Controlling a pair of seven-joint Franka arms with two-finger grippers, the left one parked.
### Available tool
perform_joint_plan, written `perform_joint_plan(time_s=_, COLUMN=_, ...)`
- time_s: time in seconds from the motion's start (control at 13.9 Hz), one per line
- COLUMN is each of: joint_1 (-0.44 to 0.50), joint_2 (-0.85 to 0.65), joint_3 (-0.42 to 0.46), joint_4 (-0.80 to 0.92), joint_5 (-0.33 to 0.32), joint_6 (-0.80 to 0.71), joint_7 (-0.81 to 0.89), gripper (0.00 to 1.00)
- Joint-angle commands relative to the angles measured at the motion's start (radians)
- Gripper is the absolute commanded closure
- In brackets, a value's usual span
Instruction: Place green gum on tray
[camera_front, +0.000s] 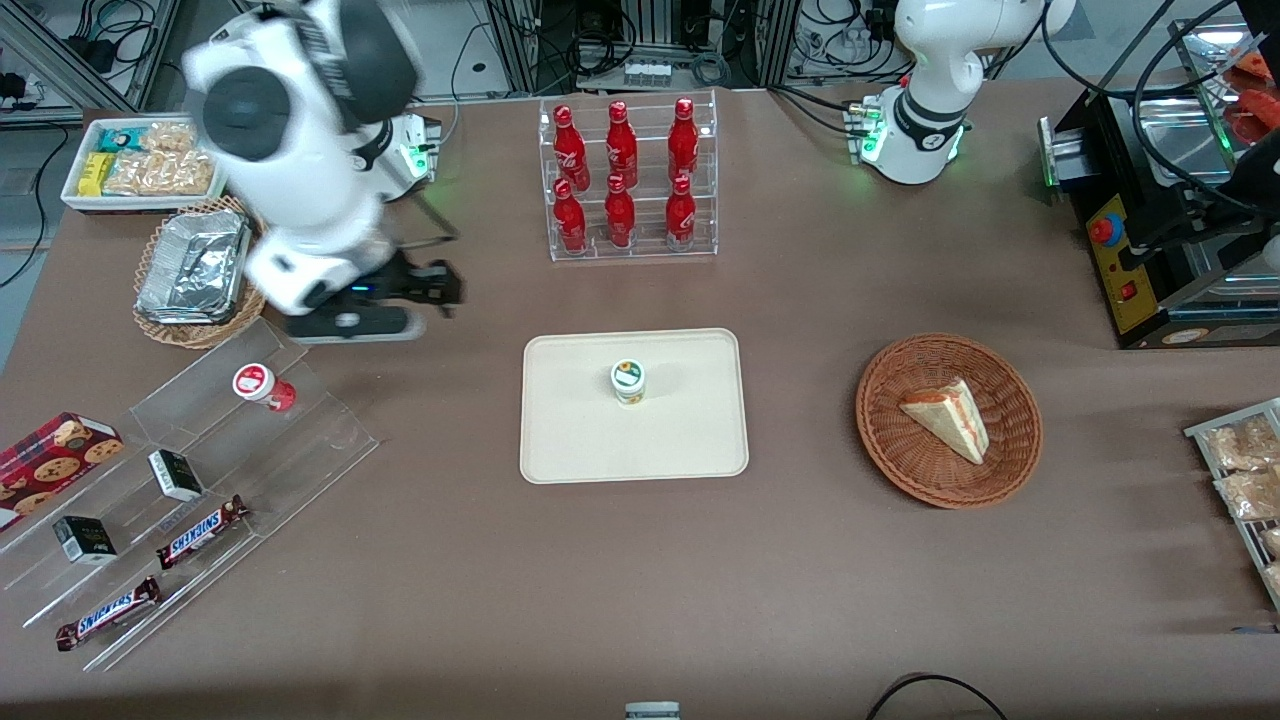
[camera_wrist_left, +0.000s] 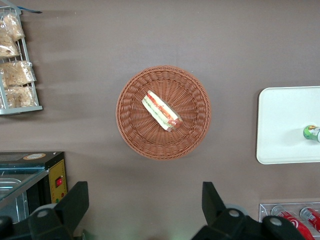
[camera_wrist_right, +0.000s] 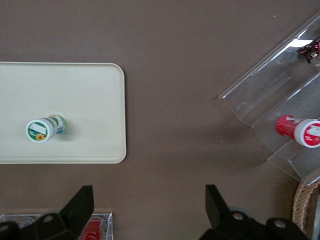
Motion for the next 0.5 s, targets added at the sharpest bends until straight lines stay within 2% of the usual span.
perform_joint_plan(time_s=0.0, joint_1=-0.097, joint_2=-0.048, joint_3=0.006, joint_4=-0.029, joint_5=0.019, joint_6=-0.038, joint_7=-0.092, gripper=0.01)
perform_joint_plan(time_s=0.43, joint_1=-0.304, joint_2=-0.048, joint_3=0.005, joint_4=0.008, joint_5=0.017, joint_6=-0.087, joint_7=-0.264, gripper=0.01)
